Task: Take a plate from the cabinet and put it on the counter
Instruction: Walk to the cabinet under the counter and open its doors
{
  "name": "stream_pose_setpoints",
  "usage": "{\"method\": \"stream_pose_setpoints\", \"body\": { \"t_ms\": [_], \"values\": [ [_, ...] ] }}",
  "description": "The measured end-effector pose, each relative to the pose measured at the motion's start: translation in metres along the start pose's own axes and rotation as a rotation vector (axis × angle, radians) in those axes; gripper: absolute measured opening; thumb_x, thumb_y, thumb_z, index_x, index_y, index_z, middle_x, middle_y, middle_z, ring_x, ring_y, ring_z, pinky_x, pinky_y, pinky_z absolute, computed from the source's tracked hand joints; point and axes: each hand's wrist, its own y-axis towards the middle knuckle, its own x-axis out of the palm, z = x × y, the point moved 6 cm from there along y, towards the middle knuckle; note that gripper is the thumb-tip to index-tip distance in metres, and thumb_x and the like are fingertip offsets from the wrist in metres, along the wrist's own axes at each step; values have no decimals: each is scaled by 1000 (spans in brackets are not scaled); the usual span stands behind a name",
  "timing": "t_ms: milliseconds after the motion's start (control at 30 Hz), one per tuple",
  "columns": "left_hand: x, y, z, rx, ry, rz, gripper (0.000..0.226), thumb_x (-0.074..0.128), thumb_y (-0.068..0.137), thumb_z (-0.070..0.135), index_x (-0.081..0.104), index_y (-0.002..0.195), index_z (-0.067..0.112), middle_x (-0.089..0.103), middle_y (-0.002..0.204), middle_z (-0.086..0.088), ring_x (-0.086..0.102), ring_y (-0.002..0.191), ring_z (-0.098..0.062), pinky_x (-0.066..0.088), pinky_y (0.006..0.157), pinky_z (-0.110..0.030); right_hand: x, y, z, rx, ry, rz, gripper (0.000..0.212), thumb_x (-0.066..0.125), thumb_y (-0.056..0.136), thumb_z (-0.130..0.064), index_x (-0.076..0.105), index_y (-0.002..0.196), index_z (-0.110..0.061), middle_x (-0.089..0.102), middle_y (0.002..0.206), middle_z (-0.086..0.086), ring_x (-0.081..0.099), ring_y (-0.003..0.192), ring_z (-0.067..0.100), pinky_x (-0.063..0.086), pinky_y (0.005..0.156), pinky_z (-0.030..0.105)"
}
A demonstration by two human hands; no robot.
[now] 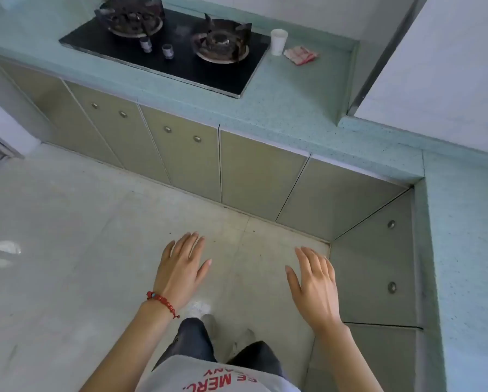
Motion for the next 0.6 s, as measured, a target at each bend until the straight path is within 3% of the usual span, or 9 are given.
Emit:
{"method": "stream_pose_setpoints", "body": {
  "t_ms": [333, 500, 600],
  "values": [
    [-1, -35, -67, -242, -77, 82, 69, 3, 94, 45, 57, 114, 8, 66, 116, -12, 64, 105, -27, 53, 85, -44, 18, 45, -77, -242, -4, -85, 46, 34, 90, -40, 55, 115, -8, 65, 114, 13, 60, 105, 31, 41, 96, 37],
    [-10, -42, -136, -382, -113, 101, 68, 5, 94, 46, 56, 115, 7, 65, 118, -13, 63, 107, -28, 52, 87, -45, 44, 75, -153, -392, 24, -140, 46, 31, 92, -40, 54, 117, -8, 65, 114, 13, 50, 109, 24, 32, 97, 33],
    [-18, -48, -188, -458, -129, 102, 66, 7, 94, 46, 55, 116, 7, 65, 118, -14, 63, 107, -28, 52, 87, -45, 64, 96, -212, -472, 48, -178, 53, 21, 95, -43, 53, 116, -7, 65, 113, 15, 42, 110, 21, 30, 96, 34]
  ]
}}
